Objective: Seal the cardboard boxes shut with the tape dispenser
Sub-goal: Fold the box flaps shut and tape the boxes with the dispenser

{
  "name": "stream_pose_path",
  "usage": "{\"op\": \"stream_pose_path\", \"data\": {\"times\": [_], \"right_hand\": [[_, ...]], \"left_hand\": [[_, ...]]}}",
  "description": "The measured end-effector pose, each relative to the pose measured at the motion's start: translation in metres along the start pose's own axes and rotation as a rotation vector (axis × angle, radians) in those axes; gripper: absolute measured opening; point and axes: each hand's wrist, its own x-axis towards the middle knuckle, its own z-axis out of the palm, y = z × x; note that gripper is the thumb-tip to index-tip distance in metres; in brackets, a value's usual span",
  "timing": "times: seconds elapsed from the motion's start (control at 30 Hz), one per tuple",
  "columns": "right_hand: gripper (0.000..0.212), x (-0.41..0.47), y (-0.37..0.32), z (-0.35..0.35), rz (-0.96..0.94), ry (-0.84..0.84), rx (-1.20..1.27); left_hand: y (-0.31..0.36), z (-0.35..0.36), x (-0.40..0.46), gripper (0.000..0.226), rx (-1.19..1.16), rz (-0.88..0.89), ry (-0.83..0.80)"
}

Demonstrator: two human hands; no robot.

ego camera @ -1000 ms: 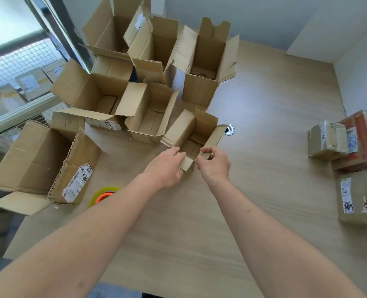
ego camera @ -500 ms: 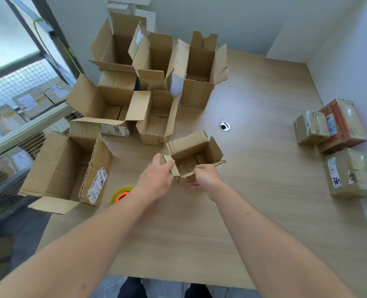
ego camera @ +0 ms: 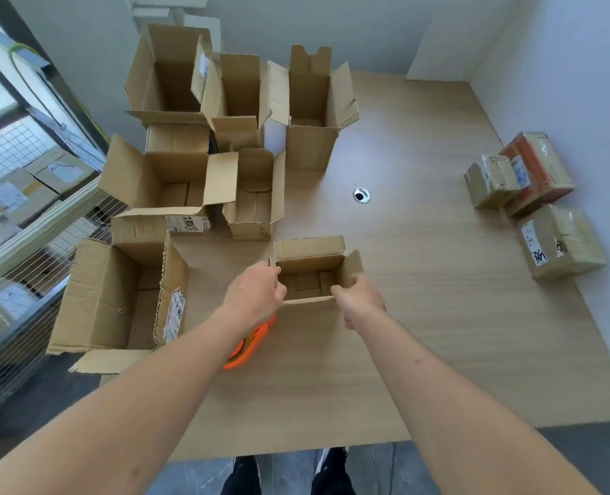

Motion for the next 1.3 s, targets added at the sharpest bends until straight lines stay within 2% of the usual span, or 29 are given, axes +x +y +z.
{"op": "stream_pose_path", "data": {"times": [0.07, 0.17, 0.23, 0.3, 0.43, 0.57, 0.63, 0.7, 0.73, 0.83, 0.9, 0.97, 1.03, 1.17, 1.3], "right_hand": [[0.067, 0.006, 0.007, -0.009, -0.072, 0.192, -0.135], [0.08, 0.014, 0.014, -0.01, -0.247, 0.23, -0.197], [0.073, 0.014, 0.021, -0.002, -0.34, 0.176, -0.196], [0.057, 0.015, 0.028, 0.007, -0.424, 0.159, -0.214], [0.036, 0.018, 0.029, 0.014, -0.472, 0.155, -0.231], [0.034, 0.02, 0.026, 0.015, -0.49, 0.128, -0.33], [0.035, 0.019, 0.027, 0.014, -0.5, 0.141, -0.34], [0.039, 0.019, 0.028, 0.013, -0.513, 0.155, -0.314], [0.041, 0.02, 0.029, 0.011, -0.519, 0.153, -0.286], [0.04, 0.027, 0.03, 0.005, -0.535, 0.125, -0.219], [0.035, 0.034, 0.031, 0.001, -0.535, 0.097, -0.235], [0.053, 0.04, 0.033, -0.003, -0.528, 0.064, -0.282], [0.062, 0.044, 0.033, -0.003, -0.526, 0.057, -0.289], [0.077, 0.048, 0.029, -0.002, -0.51, 0.055, -0.265], [0.115, 0.046, 0.025, -0.006, -0.613, 0.067, -0.239]], "left_hand": [[-0.001, 0.003, 0.004, 0.031, 0.007, -0.005, 0.017], [0.002, 0.012, 0.004, 0.047, -0.083, -0.002, 0.061], [0.005, 0.016, 0.001, 0.067, -0.157, 0.067, 0.094], [0.006, 0.024, -0.002, 0.079, -0.201, 0.11, 0.097], [0.005, 0.035, -0.002, 0.066, -0.121, 0.143, 0.054], [0.005, 0.039, -0.006, 0.088, -0.026, 0.204, -0.067], [0.006, 0.043, -0.001, 0.071, 0.031, 0.236, -0.102], [0.009, 0.044, 0.005, 0.05, -0.037, 0.208, -0.049], [0.011, 0.043, 0.008, 0.047, -0.094, 0.175, -0.014], [0.017, 0.041, 0.014, 0.056, -0.223, 0.129, 0.096], [0.019, 0.041, 0.018, 0.074, -0.271, 0.045, 0.184], [0.017, 0.041, 0.024, 0.098, -0.289, -0.062, 0.209], [0.017, 0.041, 0.031, 0.113, -0.257, -0.096, 0.143], [0.026, 0.033, 0.044, 0.122, -0.349, -0.109, 0.009], [0.023, 0.032, 0.045, 0.123, -0.285, -0.095, 0.055]]}}
